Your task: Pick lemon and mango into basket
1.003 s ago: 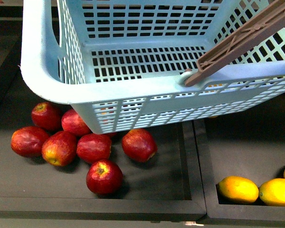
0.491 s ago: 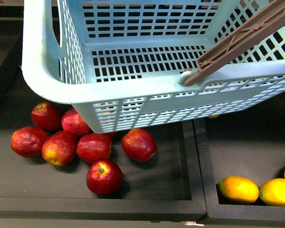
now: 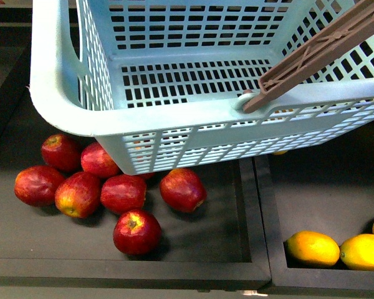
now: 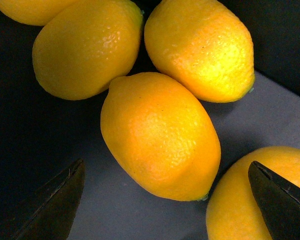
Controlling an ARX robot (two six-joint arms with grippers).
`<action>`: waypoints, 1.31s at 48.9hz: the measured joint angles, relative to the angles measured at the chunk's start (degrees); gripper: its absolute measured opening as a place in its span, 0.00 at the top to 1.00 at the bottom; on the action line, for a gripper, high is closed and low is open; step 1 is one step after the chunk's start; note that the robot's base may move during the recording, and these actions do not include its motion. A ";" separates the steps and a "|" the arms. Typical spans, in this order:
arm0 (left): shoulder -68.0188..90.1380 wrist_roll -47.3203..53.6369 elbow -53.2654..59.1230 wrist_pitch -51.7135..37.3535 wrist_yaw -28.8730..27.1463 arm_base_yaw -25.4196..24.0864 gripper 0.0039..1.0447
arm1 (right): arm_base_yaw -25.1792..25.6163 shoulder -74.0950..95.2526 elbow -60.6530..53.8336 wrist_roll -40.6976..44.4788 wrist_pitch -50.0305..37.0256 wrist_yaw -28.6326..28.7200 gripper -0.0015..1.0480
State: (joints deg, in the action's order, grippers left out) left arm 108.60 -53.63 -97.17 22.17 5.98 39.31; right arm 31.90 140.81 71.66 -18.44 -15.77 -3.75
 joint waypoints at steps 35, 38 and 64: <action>0.00 -0.02 0.00 0.00 0.02 0.02 0.95 | -1.79 6.14 11.23 1.16 6.88 -1.68 0.08; 0.00 -0.02 0.00 0.00 0.02 0.00 0.95 | -1.95 6.58 12.11 1.51 7.34 -1.79 0.08; 0.00 -0.02 0.00 0.00 0.00 0.00 0.95 | -3.45 9.20 13.88 2.99 8.09 -1.27 0.08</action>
State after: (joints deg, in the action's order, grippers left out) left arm 108.60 -53.65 -97.17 22.17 5.98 39.31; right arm 28.45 150.02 85.54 -15.44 -7.68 -5.02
